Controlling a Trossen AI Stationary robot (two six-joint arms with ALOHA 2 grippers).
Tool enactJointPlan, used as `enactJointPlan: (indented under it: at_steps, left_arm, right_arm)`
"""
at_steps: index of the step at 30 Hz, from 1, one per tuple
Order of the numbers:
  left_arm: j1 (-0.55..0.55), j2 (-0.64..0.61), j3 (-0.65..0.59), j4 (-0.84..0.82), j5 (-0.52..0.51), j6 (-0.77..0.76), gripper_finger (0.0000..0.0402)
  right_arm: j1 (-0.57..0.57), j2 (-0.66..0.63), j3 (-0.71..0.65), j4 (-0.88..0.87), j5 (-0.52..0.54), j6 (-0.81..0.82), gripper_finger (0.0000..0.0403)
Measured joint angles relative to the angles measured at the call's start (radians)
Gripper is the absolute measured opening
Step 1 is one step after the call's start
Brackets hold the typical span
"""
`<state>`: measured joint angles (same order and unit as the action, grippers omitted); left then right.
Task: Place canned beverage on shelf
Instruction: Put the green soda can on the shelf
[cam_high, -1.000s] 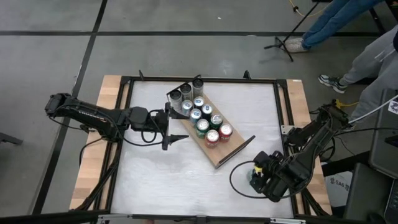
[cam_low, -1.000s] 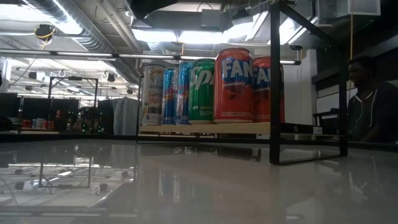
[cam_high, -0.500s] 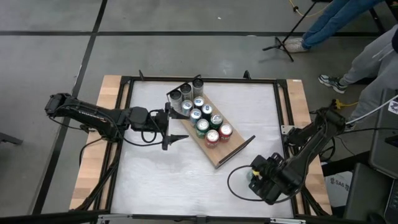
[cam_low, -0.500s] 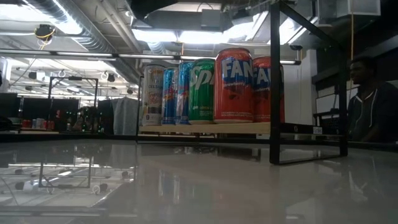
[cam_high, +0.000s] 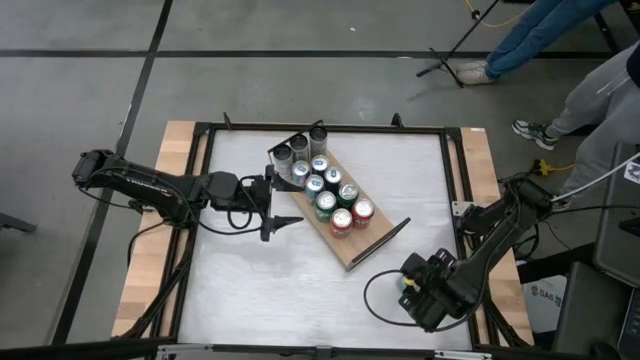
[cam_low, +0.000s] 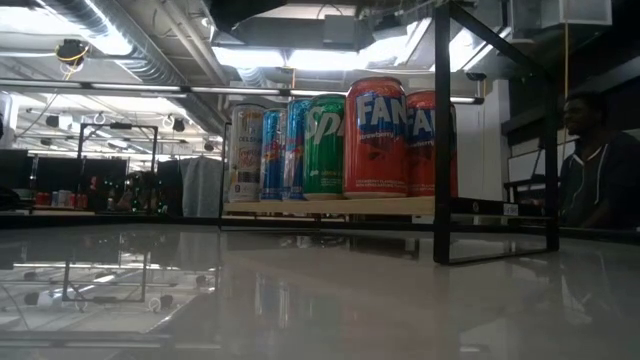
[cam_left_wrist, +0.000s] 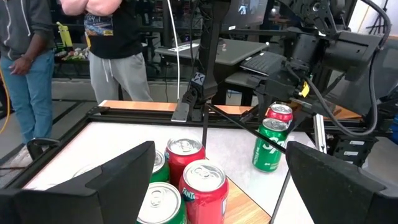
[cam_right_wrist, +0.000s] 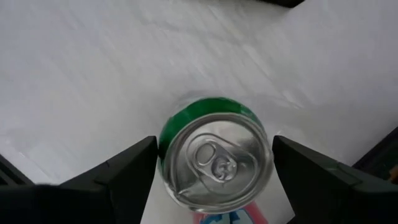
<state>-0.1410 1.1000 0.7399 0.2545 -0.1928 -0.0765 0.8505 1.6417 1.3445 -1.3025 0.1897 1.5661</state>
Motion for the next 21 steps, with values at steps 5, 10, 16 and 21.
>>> enactJointPlan:
  at_steps: [5, 10, 16, 21]
  left_arm:
    - [0.0, 0.0, 0.0, 0.0, 0.0, 0.0, 0.0354]
    - [0.0, 0.0, 0.0, 0.0, 0.0, 0.0, 0.0354]
    - [0.0, 0.0, 0.0, 0.0, 0.0, 0.0, 0.0354]
    - [0.0, 0.0, 0.0, -0.001, 0.0, 0.0, 0.0354]
  right_arm:
    - [0.0, 0.025, 0.002, 0.0, -0.023, -0.001, 0.0308]
    - [0.0, 0.03, 0.002, 0.004, -0.02, -0.001, 0.0308]
    - [0.0, 0.03, 0.002, 0.008, -0.022, -0.003, 0.0308]
    - [0.0, 0.031, 0.002, 0.008, -0.006, -0.015, 0.0308]
